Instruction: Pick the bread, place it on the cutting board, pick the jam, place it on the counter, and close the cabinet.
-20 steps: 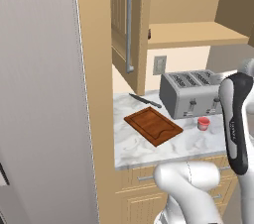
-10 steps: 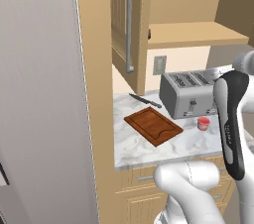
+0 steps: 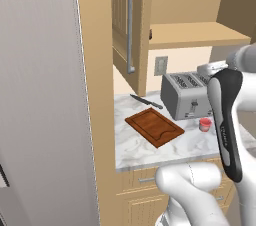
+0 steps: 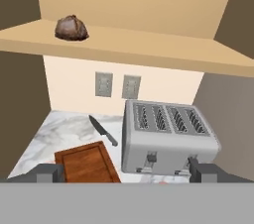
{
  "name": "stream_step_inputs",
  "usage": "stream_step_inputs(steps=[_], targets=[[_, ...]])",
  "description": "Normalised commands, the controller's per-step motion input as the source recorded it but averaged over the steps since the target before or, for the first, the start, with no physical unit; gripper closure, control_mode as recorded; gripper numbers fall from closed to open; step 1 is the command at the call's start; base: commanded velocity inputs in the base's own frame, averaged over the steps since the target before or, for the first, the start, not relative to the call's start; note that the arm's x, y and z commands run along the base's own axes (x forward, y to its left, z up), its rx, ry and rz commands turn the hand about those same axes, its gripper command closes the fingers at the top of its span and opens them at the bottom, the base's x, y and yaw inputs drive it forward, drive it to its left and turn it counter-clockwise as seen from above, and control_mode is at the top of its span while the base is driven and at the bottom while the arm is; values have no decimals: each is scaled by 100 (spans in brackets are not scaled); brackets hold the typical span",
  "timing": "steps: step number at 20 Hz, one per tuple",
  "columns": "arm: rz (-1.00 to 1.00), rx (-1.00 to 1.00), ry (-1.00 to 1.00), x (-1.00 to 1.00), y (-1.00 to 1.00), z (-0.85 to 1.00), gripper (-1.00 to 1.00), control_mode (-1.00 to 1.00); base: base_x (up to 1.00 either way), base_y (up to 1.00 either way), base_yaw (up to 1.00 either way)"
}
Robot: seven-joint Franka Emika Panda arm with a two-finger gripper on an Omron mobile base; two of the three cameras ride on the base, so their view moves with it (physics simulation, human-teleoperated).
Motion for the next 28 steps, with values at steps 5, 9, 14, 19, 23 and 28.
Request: stream_step_inputs(steps=[5,9,14,19,23,28], targets=[[0,0,0,0,23,19,-100,-100,0,0,0],[2,0,0,0,15,20,-100,-100,0,0,0],[4,0,0,0,8,16,-100,-100,0,0,0],[6,0,0,0,7,5,-100,-100,0,0,0],[6,0,0,0,7,0,-100,-100,0,0,0],[5,0,0,0,3,0,-100,-100,0,0,0]])
